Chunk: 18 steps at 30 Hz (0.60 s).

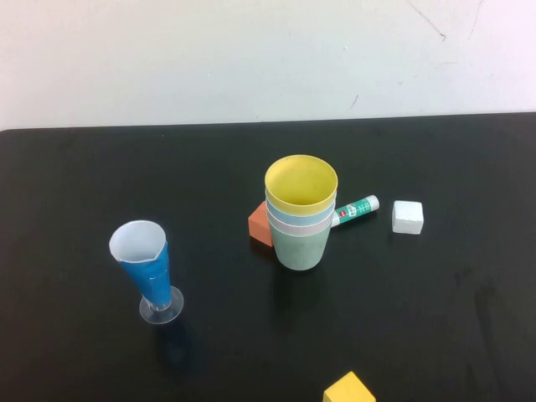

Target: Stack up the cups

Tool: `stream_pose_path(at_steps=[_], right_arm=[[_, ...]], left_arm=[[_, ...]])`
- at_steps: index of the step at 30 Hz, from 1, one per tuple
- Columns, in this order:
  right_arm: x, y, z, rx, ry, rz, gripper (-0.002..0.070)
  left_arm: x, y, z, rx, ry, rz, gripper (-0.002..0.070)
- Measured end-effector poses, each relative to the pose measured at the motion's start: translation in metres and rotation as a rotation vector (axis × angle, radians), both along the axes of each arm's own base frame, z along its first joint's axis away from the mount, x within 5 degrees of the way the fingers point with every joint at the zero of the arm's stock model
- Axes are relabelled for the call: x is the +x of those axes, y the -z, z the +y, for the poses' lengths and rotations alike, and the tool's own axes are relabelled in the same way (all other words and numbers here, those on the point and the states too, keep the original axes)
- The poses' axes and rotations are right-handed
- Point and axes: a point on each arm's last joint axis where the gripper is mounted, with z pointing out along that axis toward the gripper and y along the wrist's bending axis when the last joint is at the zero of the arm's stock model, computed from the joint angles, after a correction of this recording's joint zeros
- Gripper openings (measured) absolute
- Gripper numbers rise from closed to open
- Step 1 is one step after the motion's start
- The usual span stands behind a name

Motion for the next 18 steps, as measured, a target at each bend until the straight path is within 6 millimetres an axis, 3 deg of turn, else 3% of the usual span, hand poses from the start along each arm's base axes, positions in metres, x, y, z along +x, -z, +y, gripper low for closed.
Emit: stream_pose_path(at_steps=[18], right_arm=[[0.0,0.0019,0.0036,-0.002,-0.08,0.022,-0.0001]], left_arm=[[0.0,0.0,0.0,0.002,0.001,-0.001,-0.0001]])
